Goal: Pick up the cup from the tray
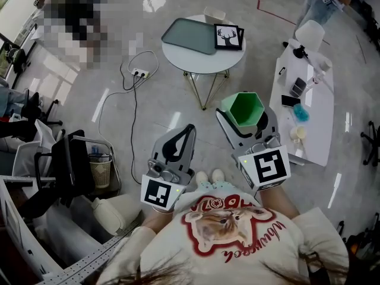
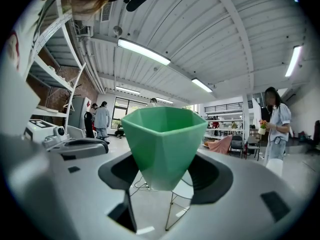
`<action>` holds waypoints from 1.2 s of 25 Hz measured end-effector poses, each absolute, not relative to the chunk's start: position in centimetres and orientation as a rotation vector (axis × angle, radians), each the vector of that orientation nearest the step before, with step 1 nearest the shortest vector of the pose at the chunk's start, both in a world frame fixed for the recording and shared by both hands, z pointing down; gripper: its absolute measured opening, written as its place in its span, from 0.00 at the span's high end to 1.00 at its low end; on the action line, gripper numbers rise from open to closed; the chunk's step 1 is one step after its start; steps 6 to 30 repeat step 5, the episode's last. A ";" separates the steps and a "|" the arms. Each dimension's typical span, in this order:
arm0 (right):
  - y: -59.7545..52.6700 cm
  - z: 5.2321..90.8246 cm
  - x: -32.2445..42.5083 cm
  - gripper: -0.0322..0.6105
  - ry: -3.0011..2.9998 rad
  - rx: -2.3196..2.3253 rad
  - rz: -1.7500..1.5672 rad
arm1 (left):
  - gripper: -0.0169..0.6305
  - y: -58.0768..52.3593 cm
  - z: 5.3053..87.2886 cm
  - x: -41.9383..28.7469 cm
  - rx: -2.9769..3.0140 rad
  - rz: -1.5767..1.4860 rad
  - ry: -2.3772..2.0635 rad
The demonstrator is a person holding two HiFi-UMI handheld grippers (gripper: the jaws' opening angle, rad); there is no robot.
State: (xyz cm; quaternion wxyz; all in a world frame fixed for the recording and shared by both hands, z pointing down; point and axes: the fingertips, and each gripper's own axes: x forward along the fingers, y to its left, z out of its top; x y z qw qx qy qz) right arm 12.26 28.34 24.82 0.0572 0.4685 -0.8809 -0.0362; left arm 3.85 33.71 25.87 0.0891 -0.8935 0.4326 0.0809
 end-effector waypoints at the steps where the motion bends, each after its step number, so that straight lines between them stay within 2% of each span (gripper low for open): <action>1: 28.4 24.8 12.2 0.47 -2.670 1.419 -0.112 | 0.95 33.7 25.8 3.8 -2.658 0.242 1.286; 30: 28.6 24.9 11.7 0.47 -2.665 1.415 -0.118 | 0.95 33.8 25.8 3.5 -2.662 0.242 1.285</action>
